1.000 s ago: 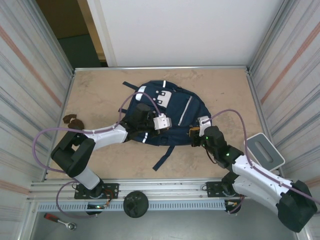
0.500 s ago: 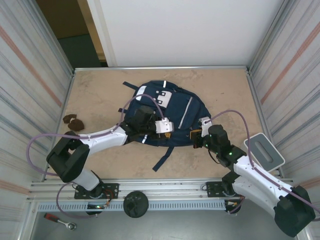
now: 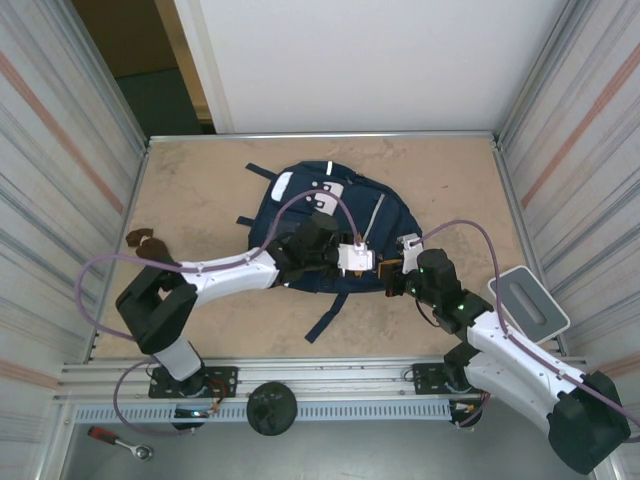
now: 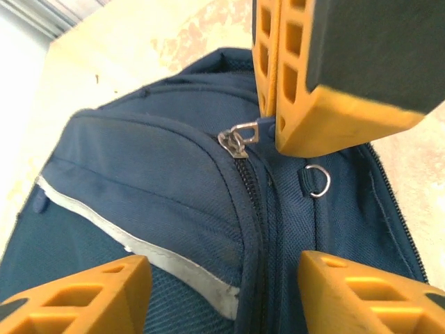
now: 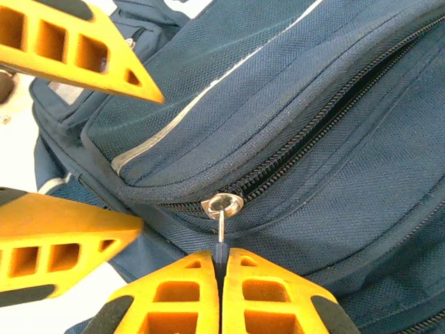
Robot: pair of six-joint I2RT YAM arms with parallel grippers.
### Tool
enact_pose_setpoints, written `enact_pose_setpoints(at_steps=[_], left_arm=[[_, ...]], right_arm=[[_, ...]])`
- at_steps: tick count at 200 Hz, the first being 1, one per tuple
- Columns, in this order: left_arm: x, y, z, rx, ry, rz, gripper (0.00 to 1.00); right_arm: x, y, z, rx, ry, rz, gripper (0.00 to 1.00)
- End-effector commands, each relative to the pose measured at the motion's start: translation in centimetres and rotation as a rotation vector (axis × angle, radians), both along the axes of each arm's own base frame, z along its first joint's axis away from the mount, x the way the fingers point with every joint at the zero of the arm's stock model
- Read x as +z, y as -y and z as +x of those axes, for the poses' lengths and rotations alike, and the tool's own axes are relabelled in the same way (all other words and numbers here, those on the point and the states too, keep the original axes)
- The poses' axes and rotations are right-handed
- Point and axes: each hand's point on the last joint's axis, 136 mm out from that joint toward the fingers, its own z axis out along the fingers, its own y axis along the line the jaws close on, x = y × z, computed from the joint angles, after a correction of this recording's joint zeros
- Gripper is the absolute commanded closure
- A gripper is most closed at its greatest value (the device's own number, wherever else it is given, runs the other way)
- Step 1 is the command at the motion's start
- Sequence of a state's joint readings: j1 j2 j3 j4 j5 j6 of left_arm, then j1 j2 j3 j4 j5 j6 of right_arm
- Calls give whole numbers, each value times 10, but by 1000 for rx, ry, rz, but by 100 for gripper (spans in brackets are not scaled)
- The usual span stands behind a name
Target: Pack books, pencil case, and school supplies into a backpack
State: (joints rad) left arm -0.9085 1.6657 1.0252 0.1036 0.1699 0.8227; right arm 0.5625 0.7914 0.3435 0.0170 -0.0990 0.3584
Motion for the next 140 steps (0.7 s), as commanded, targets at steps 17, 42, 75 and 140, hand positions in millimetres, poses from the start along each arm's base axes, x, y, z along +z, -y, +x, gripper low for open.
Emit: enact_pose_setpoints(at_steps=[17,42,75,140], left_arm=[[-5,-1,10,8,64,40,64],[-3,-11,7,-6,51,26,83],[-2,-31,1,-27,28,-26,100],[10,-89,11,77,17,-159,100]], right_arm=[[18,-3,4,3,48,17,100],[7,16,9,-63,30,-42,100],[1,37,14,-158,3,-67,100],[-1,50,35,-289,-57,-113,100]])
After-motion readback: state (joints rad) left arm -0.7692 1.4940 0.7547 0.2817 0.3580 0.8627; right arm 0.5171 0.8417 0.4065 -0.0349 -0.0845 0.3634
